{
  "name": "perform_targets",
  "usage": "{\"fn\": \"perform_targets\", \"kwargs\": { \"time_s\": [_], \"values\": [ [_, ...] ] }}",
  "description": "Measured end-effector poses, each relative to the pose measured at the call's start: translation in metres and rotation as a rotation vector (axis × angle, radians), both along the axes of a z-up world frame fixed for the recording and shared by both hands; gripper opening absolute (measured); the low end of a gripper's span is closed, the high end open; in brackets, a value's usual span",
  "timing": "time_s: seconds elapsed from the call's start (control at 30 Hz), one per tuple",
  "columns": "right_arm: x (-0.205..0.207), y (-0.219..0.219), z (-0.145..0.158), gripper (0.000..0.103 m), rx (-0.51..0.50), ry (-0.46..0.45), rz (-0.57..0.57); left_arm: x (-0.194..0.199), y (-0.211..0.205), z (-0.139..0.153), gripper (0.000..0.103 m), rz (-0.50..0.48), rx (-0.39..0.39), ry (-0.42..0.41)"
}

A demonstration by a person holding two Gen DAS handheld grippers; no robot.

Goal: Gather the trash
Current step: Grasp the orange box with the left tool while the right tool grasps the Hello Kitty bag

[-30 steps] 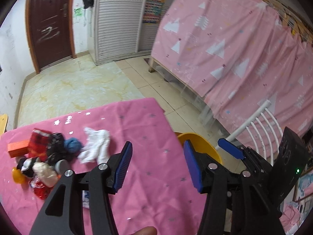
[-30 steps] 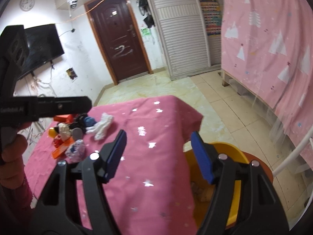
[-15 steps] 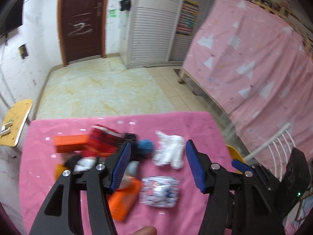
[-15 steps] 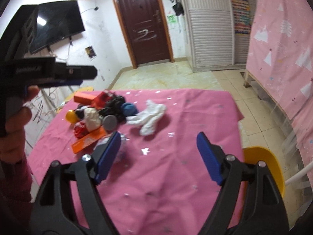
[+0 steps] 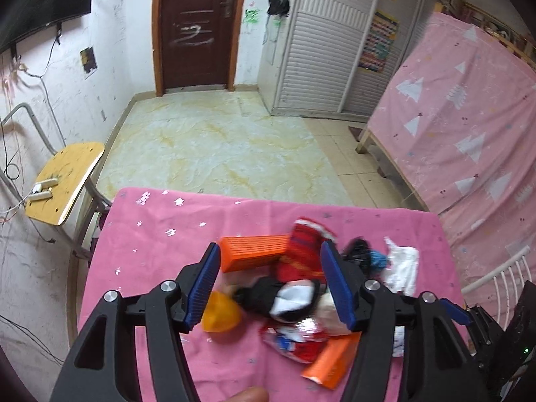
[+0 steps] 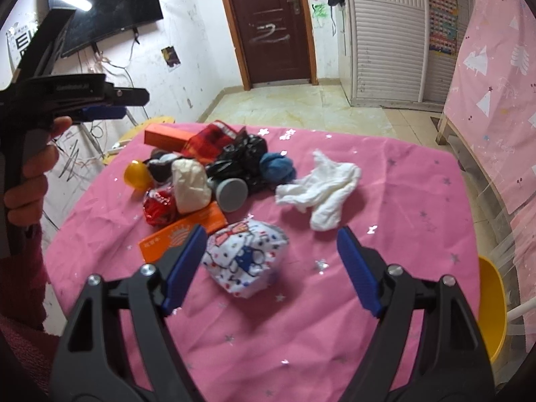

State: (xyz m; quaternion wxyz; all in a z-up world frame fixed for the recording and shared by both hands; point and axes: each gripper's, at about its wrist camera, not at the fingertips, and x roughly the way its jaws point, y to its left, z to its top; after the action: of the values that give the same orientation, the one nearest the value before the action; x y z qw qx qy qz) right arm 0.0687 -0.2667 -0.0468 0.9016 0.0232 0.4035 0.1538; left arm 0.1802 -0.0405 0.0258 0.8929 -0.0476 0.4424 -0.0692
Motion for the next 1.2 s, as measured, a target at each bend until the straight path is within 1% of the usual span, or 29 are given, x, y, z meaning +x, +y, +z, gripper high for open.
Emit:
{"fn": "perform_targets", "kwargs": {
  "time_s": [0.07,0.13,0.23,0.33,0.53,0.57,0.7,0.83,0.97,1.0,1.03,1.07,1.2],
  "values": [
    [0.002,0.006,-0.002,0.077,-0.008,0.010,0.004,0.007,0.009,-0.009,0.057,0.009,-0.004,0.023],
    [0.003,0.011,-0.004,0.077,-0.015,0.019,0.007,0.015,0.018,-0.019,0.060,0.011,-0.022,0.057],
    [0.003,0.016,-0.007,0.081,-0.022,0.025,0.011,0.029,0.032,-0.035,0.061,0.011,-0.081,0.126],
    [0.004,0.019,-0.008,0.081,-0.033,0.030,0.016,0.040,0.038,-0.051,0.061,0.017,-0.139,0.185],
    [0.006,0.021,-0.012,0.081,-0.043,0.044,0.018,0.051,0.037,-0.068,0.060,0.024,-0.200,0.221],
    [0.006,0.021,-0.013,0.081,-0.042,0.047,0.017,0.052,0.035,-0.071,0.059,0.027,-0.204,0.222],
    [0.010,0.023,-0.016,0.081,-0.039,0.057,0.020,0.054,0.030,-0.077,0.039,0.024,-0.212,0.235],
    [0.013,0.023,-0.018,0.081,-0.039,0.064,0.024,0.054,0.026,-0.075,0.032,0.032,-0.217,0.216],
    [0.016,0.024,-0.020,0.081,-0.043,0.068,0.019,0.049,0.022,-0.066,0.026,0.028,-0.216,0.192],
    [0.016,0.024,-0.020,0.079,-0.042,0.070,0.020,0.048,0.021,-0.064,0.024,0.027,-0.214,0.186],
    [0.015,0.024,-0.021,0.064,-0.036,0.076,0.025,0.047,0.019,-0.061,0.023,0.025,-0.209,0.180],
    [0.016,0.023,-0.022,0.056,-0.029,0.086,0.033,0.047,0.019,-0.059,0.023,0.023,-0.204,0.175],
    [0.015,0.024,-0.024,0.042,-0.025,0.085,0.040,0.043,0.014,-0.053,0.020,0.019,-0.190,0.159]
  ]
}}
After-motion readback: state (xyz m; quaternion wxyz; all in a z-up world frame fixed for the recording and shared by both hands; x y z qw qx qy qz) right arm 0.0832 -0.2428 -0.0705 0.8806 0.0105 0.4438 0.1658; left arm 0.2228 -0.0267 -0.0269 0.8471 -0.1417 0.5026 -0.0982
